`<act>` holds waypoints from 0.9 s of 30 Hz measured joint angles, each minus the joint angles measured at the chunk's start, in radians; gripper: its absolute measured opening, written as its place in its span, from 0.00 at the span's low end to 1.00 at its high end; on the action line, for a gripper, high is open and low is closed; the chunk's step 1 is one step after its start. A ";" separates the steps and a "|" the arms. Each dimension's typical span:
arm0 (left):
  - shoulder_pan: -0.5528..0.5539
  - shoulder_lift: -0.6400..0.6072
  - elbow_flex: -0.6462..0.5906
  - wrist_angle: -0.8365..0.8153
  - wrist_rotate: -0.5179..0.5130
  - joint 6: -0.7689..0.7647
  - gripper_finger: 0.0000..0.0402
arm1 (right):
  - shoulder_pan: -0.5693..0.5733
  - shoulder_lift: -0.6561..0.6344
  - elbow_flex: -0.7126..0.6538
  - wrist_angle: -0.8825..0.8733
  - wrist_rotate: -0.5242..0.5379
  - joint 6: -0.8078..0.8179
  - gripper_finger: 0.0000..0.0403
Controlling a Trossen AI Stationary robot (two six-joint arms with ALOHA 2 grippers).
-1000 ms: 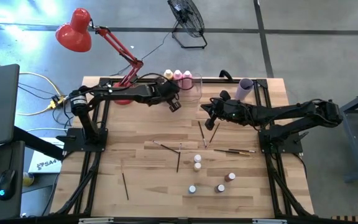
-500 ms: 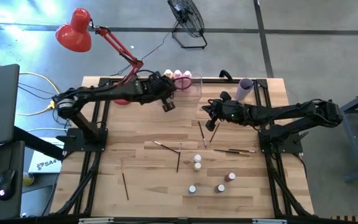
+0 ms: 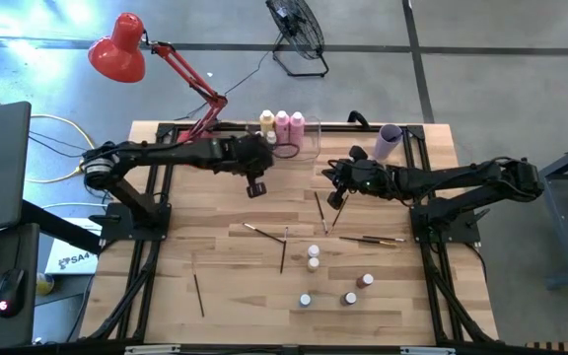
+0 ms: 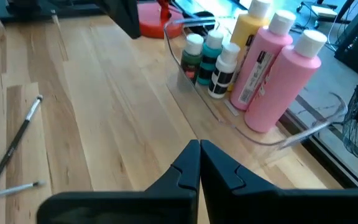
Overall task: Pick & Place Paint Supplies
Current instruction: Put the small red paint bottle into the transparent bin
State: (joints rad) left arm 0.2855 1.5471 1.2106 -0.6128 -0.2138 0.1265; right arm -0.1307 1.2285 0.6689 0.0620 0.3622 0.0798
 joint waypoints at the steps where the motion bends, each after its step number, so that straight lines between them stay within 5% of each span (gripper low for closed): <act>1: -0.004 -0.008 -0.029 0.031 0.004 -0.005 0.00 | 0.000 0.000 0.000 -0.005 0.000 0.001 0.00; 10: -0.024 -0.129 -0.290 0.244 0.079 -0.005 0.00 | 0.000 0.000 0.000 -0.005 -0.051 0.002 0.00; 27: -0.024 -0.466 -0.534 0.327 0.174 -0.006 0.00 | 0.000 0.000 0.000 -0.032 -0.051 -0.006 0.00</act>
State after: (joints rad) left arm 0.2615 1.0809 0.6762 -0.2855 -0.0403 0.1207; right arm -0.1307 1.2285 0.6689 0.0296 0.3111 0.0742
